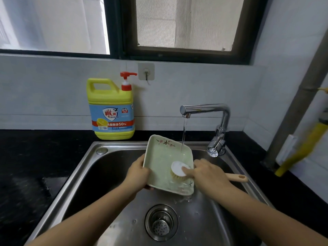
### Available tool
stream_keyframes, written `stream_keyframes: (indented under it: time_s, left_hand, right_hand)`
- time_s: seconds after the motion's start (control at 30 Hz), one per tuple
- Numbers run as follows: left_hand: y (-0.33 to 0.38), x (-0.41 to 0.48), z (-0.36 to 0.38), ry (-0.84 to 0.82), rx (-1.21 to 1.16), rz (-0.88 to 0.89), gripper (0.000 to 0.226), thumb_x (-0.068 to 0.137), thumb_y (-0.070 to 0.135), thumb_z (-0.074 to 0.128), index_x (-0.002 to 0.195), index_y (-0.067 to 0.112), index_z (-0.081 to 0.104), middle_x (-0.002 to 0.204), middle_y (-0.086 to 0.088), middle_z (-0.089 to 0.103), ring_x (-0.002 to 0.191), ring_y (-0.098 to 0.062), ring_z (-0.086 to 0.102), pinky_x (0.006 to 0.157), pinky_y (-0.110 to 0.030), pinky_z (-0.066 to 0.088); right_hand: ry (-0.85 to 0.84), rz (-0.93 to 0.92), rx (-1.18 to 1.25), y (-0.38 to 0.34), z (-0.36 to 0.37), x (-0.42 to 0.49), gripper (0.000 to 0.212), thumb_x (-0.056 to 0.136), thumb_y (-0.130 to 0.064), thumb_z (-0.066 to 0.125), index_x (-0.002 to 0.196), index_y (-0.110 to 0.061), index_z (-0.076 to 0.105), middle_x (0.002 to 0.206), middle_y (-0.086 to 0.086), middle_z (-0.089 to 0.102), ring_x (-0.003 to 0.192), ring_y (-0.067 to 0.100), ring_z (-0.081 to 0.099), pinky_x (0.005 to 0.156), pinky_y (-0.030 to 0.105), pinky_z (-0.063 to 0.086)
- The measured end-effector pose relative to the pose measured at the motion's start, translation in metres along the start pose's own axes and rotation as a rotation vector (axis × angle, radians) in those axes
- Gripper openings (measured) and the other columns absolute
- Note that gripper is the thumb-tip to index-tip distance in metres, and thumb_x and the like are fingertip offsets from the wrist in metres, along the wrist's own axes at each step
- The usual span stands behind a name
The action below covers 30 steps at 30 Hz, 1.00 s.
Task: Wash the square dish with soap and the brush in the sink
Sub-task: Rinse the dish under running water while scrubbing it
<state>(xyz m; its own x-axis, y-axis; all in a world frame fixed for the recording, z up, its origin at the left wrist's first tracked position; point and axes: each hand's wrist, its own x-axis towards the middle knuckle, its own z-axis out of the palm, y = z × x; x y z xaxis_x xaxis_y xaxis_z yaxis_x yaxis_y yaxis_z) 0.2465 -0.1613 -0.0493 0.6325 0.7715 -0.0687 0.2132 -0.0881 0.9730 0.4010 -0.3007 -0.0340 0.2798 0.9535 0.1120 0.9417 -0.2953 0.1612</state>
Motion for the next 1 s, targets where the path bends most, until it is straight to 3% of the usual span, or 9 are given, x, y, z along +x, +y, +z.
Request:
stream_keyframes:
  time_s: [0.1,0.17,0.27,0.4,0.5,0.6,0.7,0.87,1.0]
  left_hand:
    - [-0.001,0.0,-0.002,0.015,0.035,0.038,0.047,0.085,-0.005,0.038,0.117,0.028,0.049,0.099,0.0,0.06,0.081,-0.027,0.064,0.055,-0.04,0.059]
    - [-0.002,0.001,-0.006,0.046,0.065,0.057,0.054,0.083,-0.005,0.039,0.125,0.028,0.049,0.104,-0.001,0.058,0.085,-0.028,0.063,0.051,-0.038,0.058]
    - [0.002,0.001,-0.011,0.087,0.212,0.154,0.058,0.086,-0.001,0.04,0.135,0.031,0.044,0.106,0.0,0.059,0.088,-0.021,0.06,0.054,-0.031,0.057]
    - [0.012,-0.001,-0.017,0.132,0.545,0.356,0.059,0.093,0.011,0.044,0.144,0.036,0.03,0.116,-0.004,0.063,0.098,-0.02,0.06,0.081,-0.035,0.052]
    - [0.018,-0.002,-0.022,0.108,0.604,0.361,0.058,0.093,0.012,0.044,0.145,0.035,0.03,0.117,-0.002,0.062,0.101,-0.022,0.06,0.079,-0.03,0.051]
    - [0.022,-0.004,-0.026,0.043,0.356,0.182,0.054,0.091,0.001,0.04,0.136,0.03,0.043,0.108,0.002,0.058,0.088,-0.022,0.059,0.05,-0.017,0.049]
    - [0.013,-0.004,-0.031,-0.041,-0.032,-0.107,0.04,0.087,-0.009,0.039,0.119,0.011,0.051,0.094,-0.014,0.06,0.065,-0.03,0.063,0.039,-0.027,0.05]
    - [-0.002,0.0,-0.033,-0.112,-0.323,-0.528,0.016,0.088,-0.006,0.04,0.096,-0.006,0.054,0.07,-0.022,0.062,0.043,-0.026,0.065,0.029,-0.017,0.043]
    - [-0.003,0.006,-0.035,-0.131,-0.42,-0.642,0.016,0.089,-0.003,0.038,0.089,-0.011,0.053,0.054,-0.022,0.063,0.04,-0.026,0.065,0.025,-0.017,0.042]
  right_hand:
    - [-0.035,-0.085,0.084,0.0,0.002,-0.007,0.041,0.098,-0.026,0.045,0.136,-0.04,0.042,0.104,0.0,0.049,0.099,0.019,0.045,0.069,0.03,0.034]
    - [-0.048,-0.043,0.155,0.005,0.003,-0.007,0.038,0.097,-0.03,0.046,0.134,-0.042,0.047,0.095,-0.005,0.047,0.098,0.017,0.048,0.069,0.029,0.035]
    - [0.013,0.125,0.271,0.013,0.002,-0.007,0.036,0.095,-0.035,0.045,0.129,-0.047,0.051,0.094,-0.007,0.048,0.095,0.017,0.053,0.069,0.028,0.036]
    - [0.093,0.453,0.576,0.023,0.002,-0.009,0.035,0.092,-0.026,0.053,0.122,-0.045,0.057,0.107,-0.009,0.065,0.074,0.007,0.058,0.057,0.021,0.042]
    - [0.06,0.542,0.802,0.025,0.004,-0.01,0.028,0.092,-0.028,0.052,0.119,-0.03,0.06,0.107,-0.006,0.064,0.084,0.011,0.056,0.07,0.027,0.047]
    - [-0.008,0.589,0.947,0.023,0.008,-0.012,0.023,0.093,-0.028,0.052,0.11,-0.017,0.061,0.087,-0.004,0.059,0.072,0.009,0.054,0.052,0.02,0.037]
    - [-0.122,0.662,1.16,0.017,0.002,-0.017,0.032,0.091,-0.044,0.054,0.103,-0.015,0.061,0.071,-0.001,0.051,0.053,0.008,0.043,0.035,0.015,0.027]
    - [-0.26,0.723,1.32,0.01,-0.002,-0.016,0.053,0.082,-0.066,0.051,0.106,-0.019,0.061,0.07,0.003,0.053,0.053,0.012,0.042,0.039,0.018,0.028]
    - [-0.271,0.757,1.434,0.004,-0.006,-0.008,0.056,0.082,-0.065,0.052,0.104,-0.015,0.061,0.062,0.004,0.052,0.047,0.01,0.041,0.036,0.015,0.028]
